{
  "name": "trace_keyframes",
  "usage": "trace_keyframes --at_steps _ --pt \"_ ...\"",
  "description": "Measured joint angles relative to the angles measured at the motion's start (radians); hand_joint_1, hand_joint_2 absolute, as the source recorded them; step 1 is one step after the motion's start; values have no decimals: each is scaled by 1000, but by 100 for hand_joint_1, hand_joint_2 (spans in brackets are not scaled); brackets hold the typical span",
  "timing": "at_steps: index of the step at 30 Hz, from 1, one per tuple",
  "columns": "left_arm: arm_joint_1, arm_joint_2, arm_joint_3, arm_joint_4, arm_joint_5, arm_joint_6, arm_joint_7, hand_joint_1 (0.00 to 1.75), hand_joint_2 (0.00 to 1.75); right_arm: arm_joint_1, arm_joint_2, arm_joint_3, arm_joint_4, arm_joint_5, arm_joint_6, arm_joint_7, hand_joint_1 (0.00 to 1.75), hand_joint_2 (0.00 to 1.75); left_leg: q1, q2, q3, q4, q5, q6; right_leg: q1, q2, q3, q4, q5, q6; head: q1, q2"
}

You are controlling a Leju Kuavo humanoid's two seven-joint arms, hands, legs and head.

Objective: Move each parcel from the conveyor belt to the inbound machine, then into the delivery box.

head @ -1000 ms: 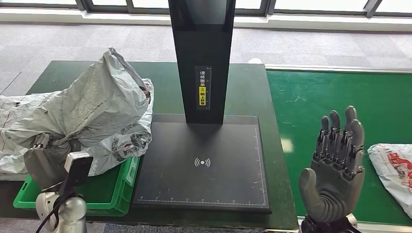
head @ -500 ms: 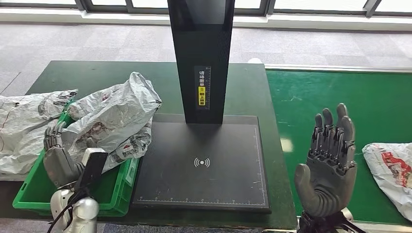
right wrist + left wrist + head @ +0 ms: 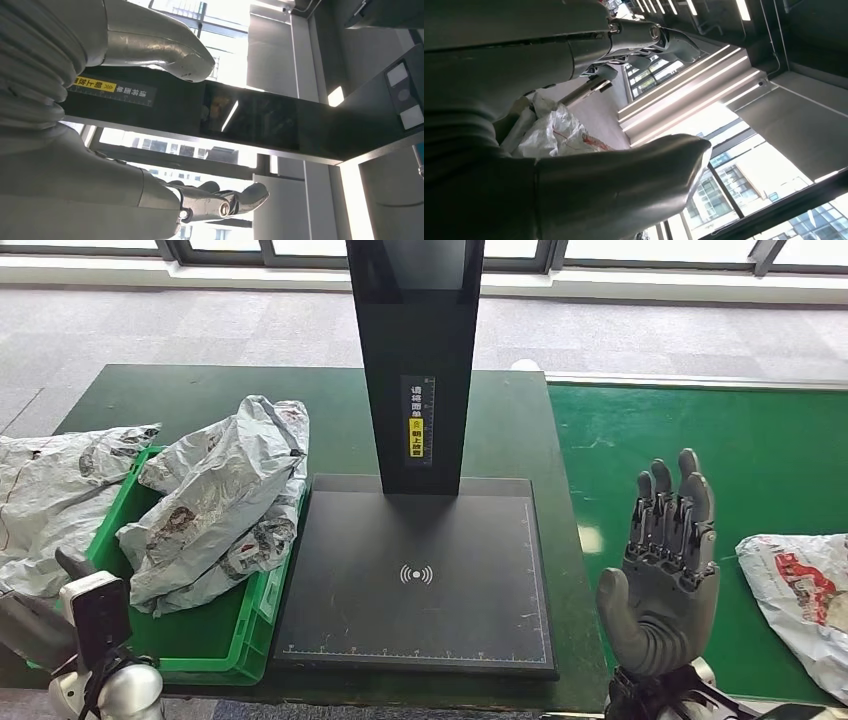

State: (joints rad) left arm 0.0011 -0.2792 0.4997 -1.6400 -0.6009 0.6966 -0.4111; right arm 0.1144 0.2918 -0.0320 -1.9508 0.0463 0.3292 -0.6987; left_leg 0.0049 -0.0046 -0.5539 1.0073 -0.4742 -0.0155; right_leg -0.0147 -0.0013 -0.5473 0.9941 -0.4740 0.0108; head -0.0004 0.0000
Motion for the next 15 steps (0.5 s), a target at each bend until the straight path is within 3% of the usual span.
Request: trace_keyframes --at_steps 13,15 --pt "18 0 5 -49 116 -4 -56 0 0 2 0 0 6 -1 -13 0 0 175 0 0 0 0 0 0 0 0 0 0 0 0 0 0" --pt "25 0 -6 -59 178 -62 -94 0 0 6 0 0 5 4 -30 0 0 175 0 1 1 0 0 0 0 0 -1 0 0 0 0 0"
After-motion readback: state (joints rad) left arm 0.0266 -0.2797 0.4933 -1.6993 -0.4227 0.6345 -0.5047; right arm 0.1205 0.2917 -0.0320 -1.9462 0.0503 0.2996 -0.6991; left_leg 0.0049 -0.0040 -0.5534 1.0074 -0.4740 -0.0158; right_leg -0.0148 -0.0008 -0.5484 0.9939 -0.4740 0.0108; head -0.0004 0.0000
